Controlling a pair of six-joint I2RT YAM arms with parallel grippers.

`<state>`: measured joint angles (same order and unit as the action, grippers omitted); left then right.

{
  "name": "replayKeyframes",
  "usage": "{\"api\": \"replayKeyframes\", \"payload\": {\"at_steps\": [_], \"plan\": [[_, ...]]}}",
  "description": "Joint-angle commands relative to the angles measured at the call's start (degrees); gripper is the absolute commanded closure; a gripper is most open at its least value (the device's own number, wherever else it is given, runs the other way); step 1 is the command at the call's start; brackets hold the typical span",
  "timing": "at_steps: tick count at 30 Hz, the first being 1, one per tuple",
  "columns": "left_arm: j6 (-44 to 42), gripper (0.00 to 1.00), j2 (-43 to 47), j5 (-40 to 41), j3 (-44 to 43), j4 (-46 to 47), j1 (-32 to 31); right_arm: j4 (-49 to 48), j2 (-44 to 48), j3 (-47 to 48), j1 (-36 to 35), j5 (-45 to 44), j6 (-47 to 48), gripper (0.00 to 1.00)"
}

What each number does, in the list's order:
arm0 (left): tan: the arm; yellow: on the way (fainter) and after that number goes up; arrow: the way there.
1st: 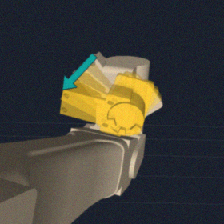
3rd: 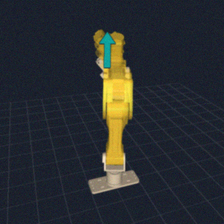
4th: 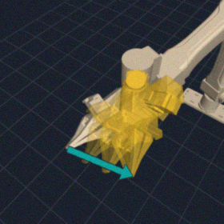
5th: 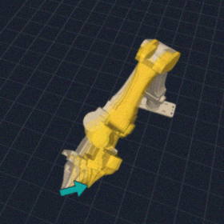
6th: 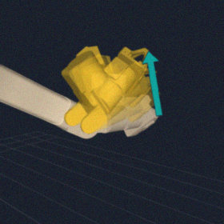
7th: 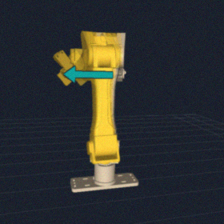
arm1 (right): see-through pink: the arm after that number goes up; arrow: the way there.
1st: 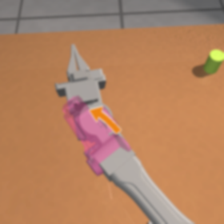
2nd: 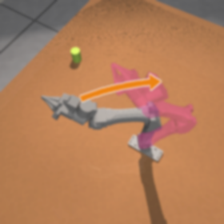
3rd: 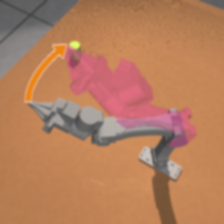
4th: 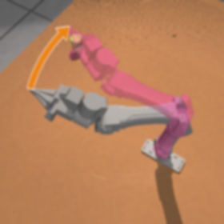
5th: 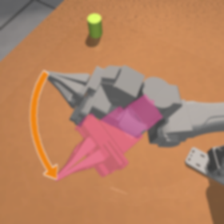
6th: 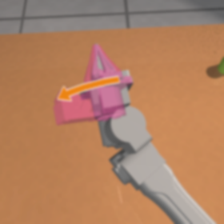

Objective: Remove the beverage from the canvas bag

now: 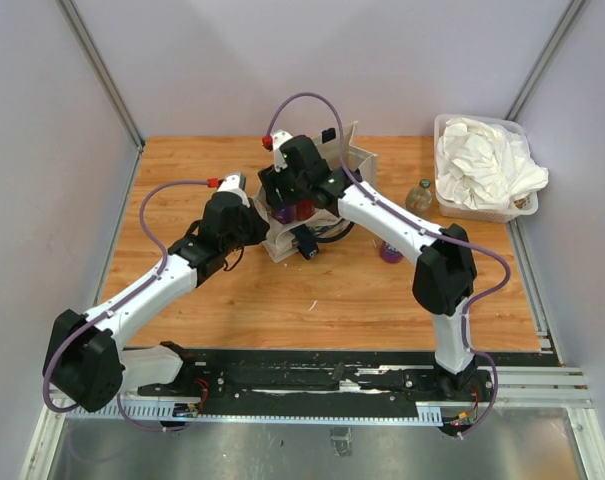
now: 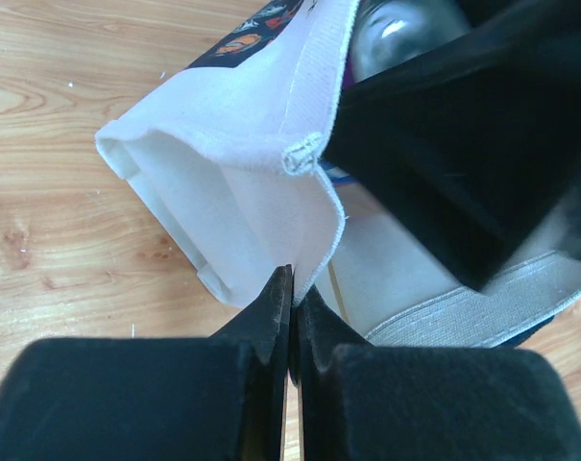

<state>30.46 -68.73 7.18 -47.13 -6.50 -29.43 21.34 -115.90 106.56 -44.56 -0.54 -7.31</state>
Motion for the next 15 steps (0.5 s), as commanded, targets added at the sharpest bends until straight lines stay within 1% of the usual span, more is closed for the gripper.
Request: {"api": "replayKeyframes", "payload": {"at_steps": [1,5,9,12,15], "plan": [[-0.32,0.95,-1.55,-0.85,0.98,0.40,-0.36,-2.46,7.91,3.92,-1.30,-0.78,0.74,0.99],[-0.05,0.95,-1.81,-0.90,1.37,0.70,-0.36,-0.73,10.34,5.30,-1.81,-1.40,0.78,0.99],[-0.04,0.95,-1.89,-1.07,1.89,1.09,-0.36,1.55,14.14,5.87,-2.87,-4.13,1.87,0.99],[-0.05,0.95,-2.29,-1.56,2.50,1.74,-0.36,2.51,19.04,3.30,-3.24,-7.54,1.76,0.99],[-0.20,0.95,-2.99,-2.67,2.93,2.38,-0.37,2.86,26.19,-1.81,-3.36,-11.56,0.85,0.99]]}}
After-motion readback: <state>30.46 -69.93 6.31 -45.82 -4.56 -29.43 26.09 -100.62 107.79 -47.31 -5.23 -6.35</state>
